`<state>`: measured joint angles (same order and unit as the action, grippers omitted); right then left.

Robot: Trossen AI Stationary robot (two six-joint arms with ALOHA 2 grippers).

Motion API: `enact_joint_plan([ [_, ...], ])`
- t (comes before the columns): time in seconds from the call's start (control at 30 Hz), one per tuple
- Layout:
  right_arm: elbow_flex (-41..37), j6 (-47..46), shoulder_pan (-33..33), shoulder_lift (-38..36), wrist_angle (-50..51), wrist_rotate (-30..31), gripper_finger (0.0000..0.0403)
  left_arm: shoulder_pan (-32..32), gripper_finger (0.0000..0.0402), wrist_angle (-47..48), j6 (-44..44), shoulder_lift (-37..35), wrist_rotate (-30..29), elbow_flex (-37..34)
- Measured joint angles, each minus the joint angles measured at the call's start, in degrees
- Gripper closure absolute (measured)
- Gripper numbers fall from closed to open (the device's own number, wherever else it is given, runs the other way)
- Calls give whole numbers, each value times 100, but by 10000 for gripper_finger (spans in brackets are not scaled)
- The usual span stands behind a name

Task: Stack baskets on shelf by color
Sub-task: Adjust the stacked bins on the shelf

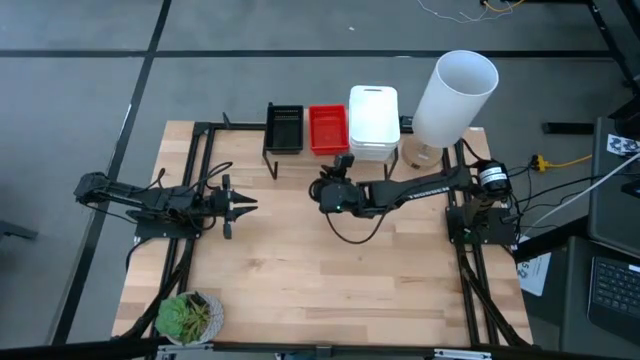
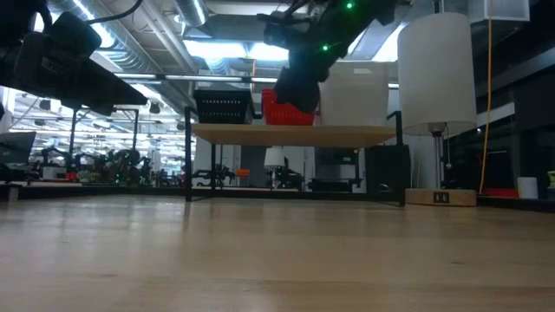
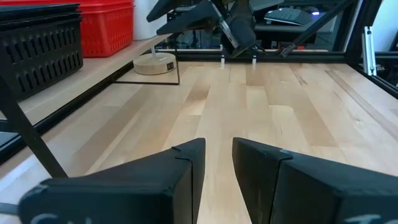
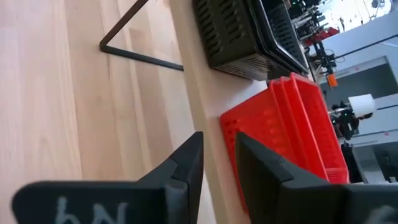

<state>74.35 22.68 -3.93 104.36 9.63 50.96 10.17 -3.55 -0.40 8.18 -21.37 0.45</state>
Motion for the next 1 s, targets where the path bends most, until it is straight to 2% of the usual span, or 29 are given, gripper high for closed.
enact_joint_plan([
  [0.4,2,-7,265,0,-293,-29,309,-2,327,0,0,-2,0,1],
  [0.57,2,-9,420,0,-412,-411,309,-2,327,-1,-2,-1,0,0],
  [1.0,4,10,648,-2,-888,-862,309,0,327,0,0,-1,0,0],
])
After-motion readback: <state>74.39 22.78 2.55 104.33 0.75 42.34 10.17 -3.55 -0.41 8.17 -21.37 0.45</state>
